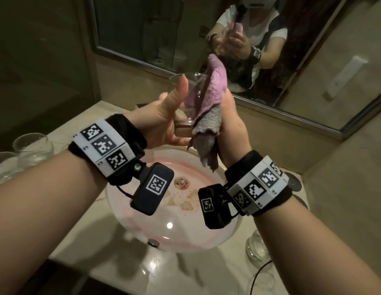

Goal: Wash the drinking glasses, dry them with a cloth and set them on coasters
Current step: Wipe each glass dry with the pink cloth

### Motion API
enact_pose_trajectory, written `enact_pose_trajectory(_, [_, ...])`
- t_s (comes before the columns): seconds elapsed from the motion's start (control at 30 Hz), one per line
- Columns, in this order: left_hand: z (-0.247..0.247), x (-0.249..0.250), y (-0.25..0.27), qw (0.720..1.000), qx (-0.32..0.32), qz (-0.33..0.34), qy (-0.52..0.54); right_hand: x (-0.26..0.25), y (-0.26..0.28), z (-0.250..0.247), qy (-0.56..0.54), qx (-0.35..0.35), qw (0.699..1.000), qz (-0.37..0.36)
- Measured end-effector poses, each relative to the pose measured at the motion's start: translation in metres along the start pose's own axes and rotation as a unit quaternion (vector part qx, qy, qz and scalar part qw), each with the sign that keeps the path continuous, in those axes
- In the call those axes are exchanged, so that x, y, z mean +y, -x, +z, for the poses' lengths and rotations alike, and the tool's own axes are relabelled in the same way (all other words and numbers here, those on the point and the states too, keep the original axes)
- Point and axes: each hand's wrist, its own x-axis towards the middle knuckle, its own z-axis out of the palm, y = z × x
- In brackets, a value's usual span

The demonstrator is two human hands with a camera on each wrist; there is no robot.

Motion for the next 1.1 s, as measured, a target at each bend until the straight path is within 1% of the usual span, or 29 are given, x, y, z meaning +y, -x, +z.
enact_pose_trajectory(0.03, [0.001, 0.001, -0.001, 1.000, 0.022, -0.003, -0.016, 0.002, 0.001, 0.002, 0.007, -0.001, 1.000, -0.029])
enact_pose_trajectory(0.1, [0.000, 0.001, -0.002, 0.993, 0.098, -0.006, -0.073, 0.009, 0.001, 0.007, 0.039, 0.008, 0.997, -0.064])
enact_pose_trajectory(0.17, [0.000, 0.001, -0.004, 0.981, 0.145, 0.001, -0.132, 0.017, 0.004, 0.007, 0.103, 0.024, 0.991, -0.087])
enact_pose_trajectory(0.23, [-0.001, -0.001, -0.004, 0.980, 0.157, 0.022, -0.123, 0.021, 0.004, 0.005, 0.146, 0.031, 0.982, -0.117])
enact_pose_trajectory(0.3, [0.000, -0.001, -0.001, 0.985, 0.153, 0.021, -0.080, 0.018, 0.001, 0.004, 0.150, 0.024, 0.981, -0.119])
enact_pose_trajectory(0.4, [0.003, 0.001, 0.000, 0.992, 0.121, -0.019, -0.032, 0.014, -0.003, 0.003, 0.126, -0.005, 0.988, -0.084])
enact_pose_trajectory(0.47, [0.003, 0.002, 0.000, 0.993, 0.103, -0.049, -0.030, 0.011, -0.003, 0.005, 0.080, -0.031, 0.995, -0.057])
enact_pose_trajectory(0.53, [0.003, 0.002, 0.002, 0.994, 0.096, -0.054, -0.024, 0.012, -0.003, 0.004, 0.034, -0.033, 0.999, 0.001])
enact_pose_trajectory(0.63, [0.000, -0.005, 0.001, 0.995, 0.070, -0.064, 0.027, 0.015, -0.002, -0.001, 0.003, 0.002, 0.994, 0.106])
enact_pose_trajectory(0.7, [-0.001, -0.010, -0.001, 0.995, 0.060, -0.055, 0.049, 0.017, 0.001, -0.003, -0.027, 0.043, 0.987, 0.154])
enact_pose_trajectory(0.77, [0.003, -0.011, 0.000, 0.996, 0.052, -0.040, 0.053, 0.017, 0.002, -0.007, -0.093, 0.098, 0.975, 0.179])
enact_pose_trajectory(0.83, [0.007, -0.011, 0.002, 0.998, 0.030, -0.025, 0.048, 0.018, 0.005, -0.014, -0.200, 0.145, 0.943, 0.225])
enact_pose_trajectory(0.87, [0.008, -0.010, 0.002, 0.999, 0.026, -0.018, 0.036, 0.020, 0.008, -0.020, -0.221, 0.169, 0.928, 0.246])
enact_pose_trajectory(0.9, [0.009, -0.010, 0.002, 0.999, 0.025, -0.005, 0.023, 0.024, 0.012, -0.025, -0.224, 0.186, 0.920, 0.261])
enact_pose_trajectory(0.97, [0.012, -0.011, -0.002, 0.999, 0.031, 0.022, -0.004, 0.027, 0.021, -0.031, -0.239, 0.180, 0.914, 0.274])
enact_pose_trajectory(1.03, [0.020, -0.015, -0.007, 0.998, 0.022, 0.052, -0.027, 0.025, 0.029, -0.037, -0.259, 0.141, 0.915, 0.276])
enact_pose_trajectory(1.1, [0.032, -0.018, -0.011, 0.996, 0.017, 0.069, -0.049, 0.019, 0.037, -0.045, -0.276, 0.119, 0.915, 0.268])
